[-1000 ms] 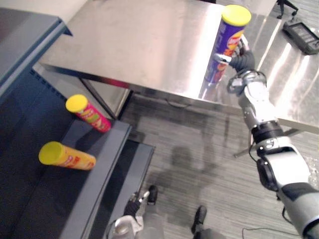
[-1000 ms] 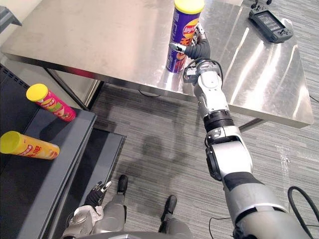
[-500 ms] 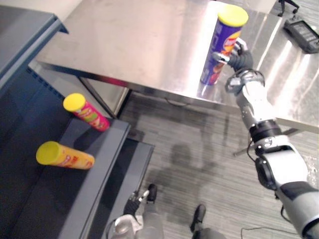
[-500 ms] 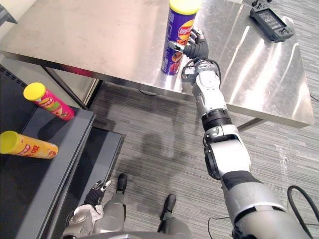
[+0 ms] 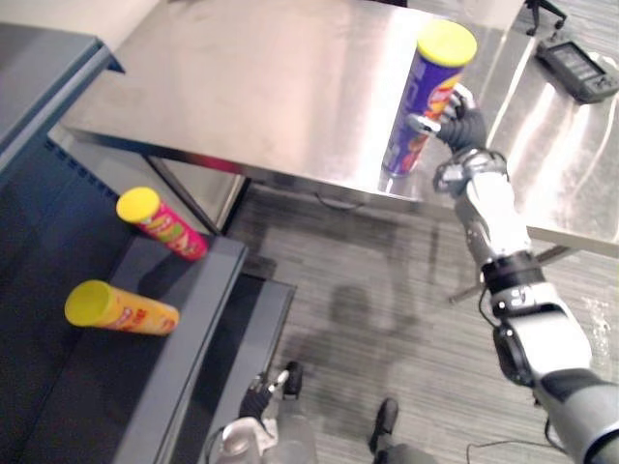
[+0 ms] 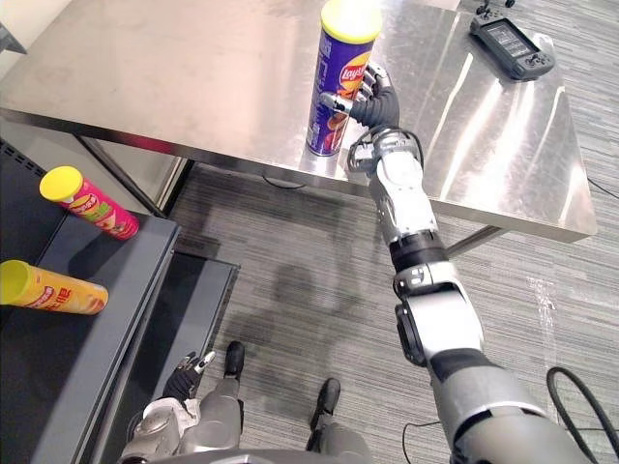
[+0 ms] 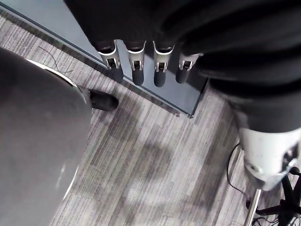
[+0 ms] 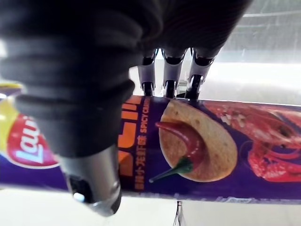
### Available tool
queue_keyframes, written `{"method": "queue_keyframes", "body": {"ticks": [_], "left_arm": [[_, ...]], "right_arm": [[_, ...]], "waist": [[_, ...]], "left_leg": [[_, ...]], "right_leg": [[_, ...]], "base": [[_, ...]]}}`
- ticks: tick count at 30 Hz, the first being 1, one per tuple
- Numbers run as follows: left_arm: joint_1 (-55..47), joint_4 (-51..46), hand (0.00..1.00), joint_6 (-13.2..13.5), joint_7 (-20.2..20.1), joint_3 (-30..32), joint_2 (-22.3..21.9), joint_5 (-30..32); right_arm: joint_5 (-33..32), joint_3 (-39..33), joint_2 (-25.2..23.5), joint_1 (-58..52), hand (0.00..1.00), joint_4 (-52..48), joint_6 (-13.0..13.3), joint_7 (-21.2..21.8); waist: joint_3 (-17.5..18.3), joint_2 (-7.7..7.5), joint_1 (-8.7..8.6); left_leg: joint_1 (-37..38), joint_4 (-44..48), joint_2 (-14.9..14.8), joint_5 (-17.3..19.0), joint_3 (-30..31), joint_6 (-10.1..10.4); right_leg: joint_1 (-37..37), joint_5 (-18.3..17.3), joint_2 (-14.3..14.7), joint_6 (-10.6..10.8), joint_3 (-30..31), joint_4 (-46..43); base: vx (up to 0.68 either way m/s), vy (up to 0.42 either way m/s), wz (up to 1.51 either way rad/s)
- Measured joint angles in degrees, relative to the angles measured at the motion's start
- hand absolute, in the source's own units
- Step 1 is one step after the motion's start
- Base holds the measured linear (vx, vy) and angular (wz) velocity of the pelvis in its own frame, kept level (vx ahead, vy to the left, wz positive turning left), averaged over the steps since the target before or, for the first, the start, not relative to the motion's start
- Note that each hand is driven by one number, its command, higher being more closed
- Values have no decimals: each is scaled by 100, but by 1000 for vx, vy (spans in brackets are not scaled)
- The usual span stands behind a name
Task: Put the gum and the chips on the shelf.
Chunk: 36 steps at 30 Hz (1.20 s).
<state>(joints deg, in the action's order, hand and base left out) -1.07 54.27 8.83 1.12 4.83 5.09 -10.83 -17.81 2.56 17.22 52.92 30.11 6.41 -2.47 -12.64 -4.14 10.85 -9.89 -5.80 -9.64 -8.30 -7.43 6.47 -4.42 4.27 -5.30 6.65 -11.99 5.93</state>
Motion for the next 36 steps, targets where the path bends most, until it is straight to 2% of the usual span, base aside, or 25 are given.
{"method": "queue_keyframes", "body": {"ticks": [4, 6, 9, 12, 15, 19, 22, 24, 28, 32, 36], "left_arm": [[-29, 40, 0, -64, -3, 154, -17, 69], [-45, 55, 0, -72, -16, 247, -27, 89], [-138, 62, 0, -79, -20, 369, -26, 120], [-137, 174, 0, -151, -27, 415, -25, 353], [-187, 237, 0, -164, -33, 454, -14, 494], [-250, 241, 0, -180, -39, 461, -18, 504], [-310, 242, 0, -179, -96, 467, 3, 539], [-326, 271, 0, -180, -147, 511, 8, 543], [-400, 285, 0, -180, -160, 613, -5, 706], [-521, 285, 0, -182, -201, 684, -11, 717], [-567, 287, 0, -185, -224, 685, -3, 716]], "right_arm": [[44, -133, 31, -690, 100, -1137, 13, 0], [48, -388, 30, -1199, 100, -1863, 123, 12], [35, -477, 26, -1674, 100, -2311, 184, 42], [8, -706, 26, -2321, 100, -2790, 191, 81], [-28, -794, 25, -2681, 100, -3078, 198, 218], [-37, -956, 25, -3147, 100, -3535, 274, 304], [-104, -1122, 13, -3622, 100, -3932, 377, 440], [-128, -1297, -19, -3989, 100, -4149, 402, 488], [-164, -1607, -80, -4630, 100, -4339, 409, 571], [-305, -1865, -306, -5136, 100, -4455, 408, 676], [-309, -2029, -426, -5345, 100, -4511, 410, 679]], "waist": [[15, -14, -132], [65, -34, -174], [164, -98, -290], [307, -113, -322], [484, -118, -439], [606, -131, -455], [664, -144, -575], [711, -157, -593], [818, -155, -664], [934, -126, -809], [956, -109, -907]], "left_leg": [[113, -10, 0, 11, -20, 11], [137, -11, -4, 12, -70, 12], [221, -12, -7, 29, -142, 11], [304, -13, -5, 35, -158, 14], [333, -13, -6, 41, -171, 19], [438, -13, -12, 68, -297, 20], [514, -14, 0, 93, -343, 19], [565, -14, 0, 116, -440, 30], [680, -14, 7, 166, -525, 62], [722, -14, 5, 177, -592, 65], [751, -14, 6, 176, -593, 66]], "right_leg": [[102, -1, -3, 1, 20, -6], [92, 0, -3, 0, 76, -19], [102, 0, -12, 2, 165, -22], [166, 0, -15, 3, 190, -22], [175, -2, -12, 4, 235, -24], [176, -6, -23, 10, 323, -83], [187, -22, -40, 19, 403, -130], [165, -31, -48, 34, 476, -164], [179, -42, -58, 24, 567, -217], [175, -66, -63, -6, 630, -264], [174, -84, -67, -34, 638, -310]], "base": [[-5, 1, -4], [-23, 5, -11], [-17, 1, -19], [-1, -2, -6], [-10, -2, -4], [-19, -1, -17], [-11, 4, -11], [-12, 5, -20], [-6, 2, -14], [-4, -1, -7], [0, 0, 0]]}}
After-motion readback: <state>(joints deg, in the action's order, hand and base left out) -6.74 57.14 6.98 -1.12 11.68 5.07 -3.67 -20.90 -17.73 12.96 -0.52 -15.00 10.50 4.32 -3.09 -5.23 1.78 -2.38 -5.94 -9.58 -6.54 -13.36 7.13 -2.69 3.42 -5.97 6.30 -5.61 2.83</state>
